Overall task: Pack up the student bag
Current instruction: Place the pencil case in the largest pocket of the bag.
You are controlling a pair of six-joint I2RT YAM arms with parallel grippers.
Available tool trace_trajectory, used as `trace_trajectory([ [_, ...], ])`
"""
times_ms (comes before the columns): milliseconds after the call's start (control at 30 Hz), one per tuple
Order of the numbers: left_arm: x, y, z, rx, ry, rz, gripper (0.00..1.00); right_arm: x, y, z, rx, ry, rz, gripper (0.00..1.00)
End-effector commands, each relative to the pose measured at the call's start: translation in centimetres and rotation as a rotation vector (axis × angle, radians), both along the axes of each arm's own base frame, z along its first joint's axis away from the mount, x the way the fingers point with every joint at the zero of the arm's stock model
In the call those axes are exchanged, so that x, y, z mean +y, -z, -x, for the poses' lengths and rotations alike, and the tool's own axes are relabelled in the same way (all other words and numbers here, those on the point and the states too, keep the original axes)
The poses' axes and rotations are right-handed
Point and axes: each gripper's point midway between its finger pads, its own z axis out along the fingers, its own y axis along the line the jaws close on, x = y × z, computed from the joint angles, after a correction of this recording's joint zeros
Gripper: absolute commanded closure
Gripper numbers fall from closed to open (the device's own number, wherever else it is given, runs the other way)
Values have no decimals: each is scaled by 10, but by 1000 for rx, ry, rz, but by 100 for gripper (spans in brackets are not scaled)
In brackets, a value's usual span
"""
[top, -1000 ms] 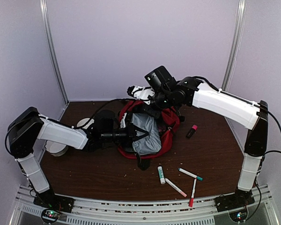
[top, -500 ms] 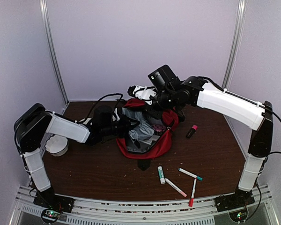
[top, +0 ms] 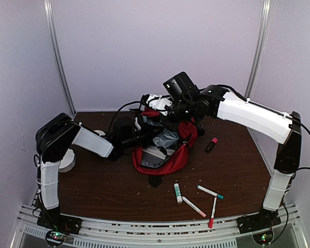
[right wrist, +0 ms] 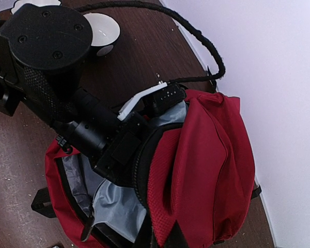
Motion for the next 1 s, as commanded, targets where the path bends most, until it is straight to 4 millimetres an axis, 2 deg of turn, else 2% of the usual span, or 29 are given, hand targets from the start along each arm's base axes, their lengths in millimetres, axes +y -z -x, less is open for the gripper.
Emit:
trace_trajectory([
  [0, -13, -59, -13, -64, 46, 272, 87, -6, -34, 6, -57, -22, -53, 100],
  [33, -18, -58, -12, -55, 71, 277, 79, -7, -32, 7, -54, -27, -47, 100],
  [100, -22, -54, -8, -32, 88, 260, 74, -8, -27, 7, -43, -28, -42, 100],
  [167, -22, -49, -3, -13, 92, 214, 65, -8, -24, 7, -37, -29, -41, 100],
  [200, -20, -50, 0, -15, 92, 197, 55, -7, -24, 7, -36, -28, -42, 100],
  [233, -18, -48, 3, -10, 91, 177, 50, -7, -23, 6, -36, -29, -42, 100],
  [267, -15, -47, 6, -5, 91, 158, 48, -6, -23, 6, -35, -28, -43, 100],
  [500, 8, -36, 31, 29, 73, 44, 43, -7, -18, 4, -30, -23, -27, 100],
  [567, 15, -38, 45, 28, 79, 36, 43, -8, -17, 5, -26, -26, -24, 100],
  [633, 25, -29, 62, 40, 85, 5, 43, -7, -12, 9, -4, -43, -29, 100],
  [833, 56, -7, 99, -8, 95, -216, 47, 12, 20, 41, 181, -178, -57, 100],
  [967, 75, 0, 115, -217, 125, -461, 56, 23, 44, 51, 286, -205, -88, 100],
])
